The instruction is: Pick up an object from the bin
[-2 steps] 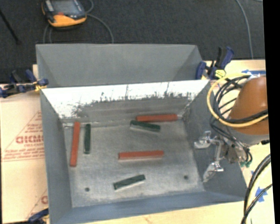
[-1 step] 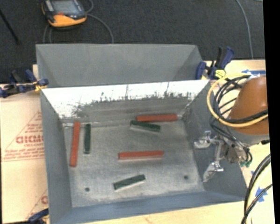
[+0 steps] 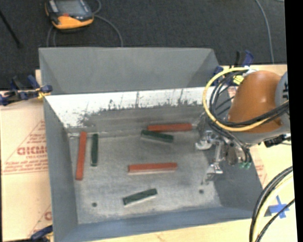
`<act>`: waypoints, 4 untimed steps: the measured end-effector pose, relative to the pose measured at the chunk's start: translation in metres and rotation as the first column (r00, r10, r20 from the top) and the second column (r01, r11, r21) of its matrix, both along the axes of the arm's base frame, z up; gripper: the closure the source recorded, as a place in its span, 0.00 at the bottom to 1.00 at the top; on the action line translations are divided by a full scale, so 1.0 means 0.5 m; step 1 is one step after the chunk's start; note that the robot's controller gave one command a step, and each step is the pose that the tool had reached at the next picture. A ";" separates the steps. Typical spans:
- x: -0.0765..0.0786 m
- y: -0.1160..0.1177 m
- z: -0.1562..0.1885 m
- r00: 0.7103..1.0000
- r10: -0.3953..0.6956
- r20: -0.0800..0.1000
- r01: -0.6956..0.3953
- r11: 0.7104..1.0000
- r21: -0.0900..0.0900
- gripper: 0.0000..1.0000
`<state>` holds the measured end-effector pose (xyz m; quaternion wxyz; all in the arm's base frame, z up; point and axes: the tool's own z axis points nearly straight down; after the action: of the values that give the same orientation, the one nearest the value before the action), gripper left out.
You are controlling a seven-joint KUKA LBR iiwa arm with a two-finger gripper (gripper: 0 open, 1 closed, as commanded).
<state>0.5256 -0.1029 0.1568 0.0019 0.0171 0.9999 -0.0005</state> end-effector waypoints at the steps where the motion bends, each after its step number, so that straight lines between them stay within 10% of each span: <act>1: 0.043 0.035 -0.075 0.996 0.084 0.004 -0.084 0.996 0.000 0.00; 2: 0.085 0.039 -0.135 1.000 0.028 0.002 -0.028 1.000 0.001 0.00; 3: 0.156 0.163 -0.155 1.000 -0.001 -0.012 0.001 1.000 0.000 1.00; 4: 0.156 0.164 -0.154 1.000 0.000 -0.012 0.000 1.000 0.000 1.00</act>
Offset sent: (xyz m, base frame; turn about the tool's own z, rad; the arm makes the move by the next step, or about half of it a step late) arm 0.0449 0.0213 -0.0731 -0.0234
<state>0.6037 -0.0210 0.0796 -0.0040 0.0170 0.9998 -0.0005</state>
